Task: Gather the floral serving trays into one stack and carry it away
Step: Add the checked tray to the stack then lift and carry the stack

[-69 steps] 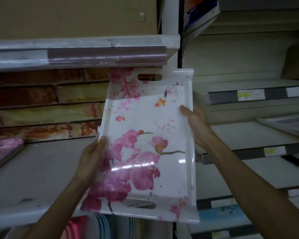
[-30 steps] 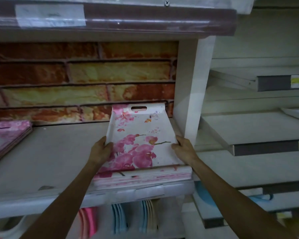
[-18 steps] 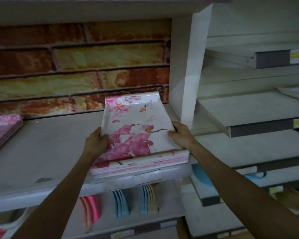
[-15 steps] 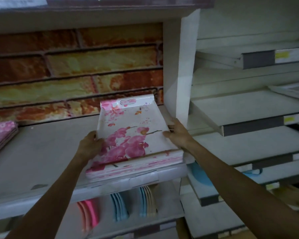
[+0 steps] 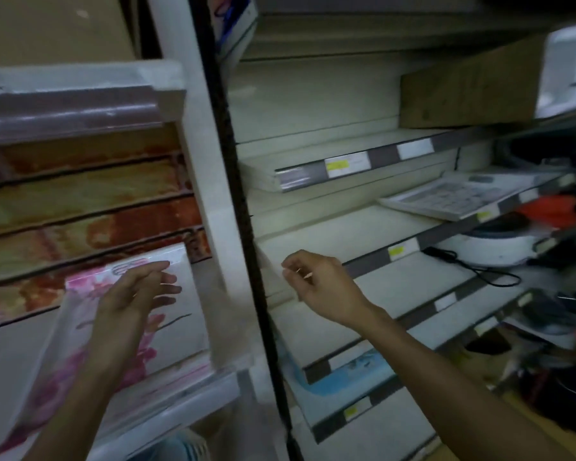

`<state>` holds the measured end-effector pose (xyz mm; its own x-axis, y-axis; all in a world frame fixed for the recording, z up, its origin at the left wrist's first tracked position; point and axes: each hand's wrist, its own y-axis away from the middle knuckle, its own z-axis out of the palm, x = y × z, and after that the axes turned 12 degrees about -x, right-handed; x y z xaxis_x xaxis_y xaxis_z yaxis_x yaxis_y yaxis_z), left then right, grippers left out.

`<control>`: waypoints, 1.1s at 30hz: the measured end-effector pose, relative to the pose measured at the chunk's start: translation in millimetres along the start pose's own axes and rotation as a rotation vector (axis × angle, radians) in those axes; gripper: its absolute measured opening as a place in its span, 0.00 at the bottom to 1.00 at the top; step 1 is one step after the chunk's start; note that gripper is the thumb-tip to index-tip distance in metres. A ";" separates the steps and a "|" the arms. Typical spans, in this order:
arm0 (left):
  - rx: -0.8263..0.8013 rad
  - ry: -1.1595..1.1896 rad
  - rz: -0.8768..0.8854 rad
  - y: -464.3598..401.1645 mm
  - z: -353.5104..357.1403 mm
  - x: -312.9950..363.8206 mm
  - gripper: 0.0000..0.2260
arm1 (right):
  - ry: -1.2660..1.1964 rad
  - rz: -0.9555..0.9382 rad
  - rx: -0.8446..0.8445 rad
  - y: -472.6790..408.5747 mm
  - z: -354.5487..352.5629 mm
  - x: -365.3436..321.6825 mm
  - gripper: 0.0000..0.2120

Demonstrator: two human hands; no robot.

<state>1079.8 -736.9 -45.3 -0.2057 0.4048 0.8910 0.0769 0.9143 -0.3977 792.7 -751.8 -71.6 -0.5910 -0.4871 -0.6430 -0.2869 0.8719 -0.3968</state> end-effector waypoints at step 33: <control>-0.499 -0.052 0.187 -143.9 450.2 33.6 0.07 | 0.309 0.407 0.207 145.3 -306.0 278.3 0.08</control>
<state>622.6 -860.9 -56.9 -0.1914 0.5715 0.7980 0.5685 0.7273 -0.3845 355.8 -745.3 -107.7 -0.8262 -0.0477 -0.5613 0.1474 0.9434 -0.2971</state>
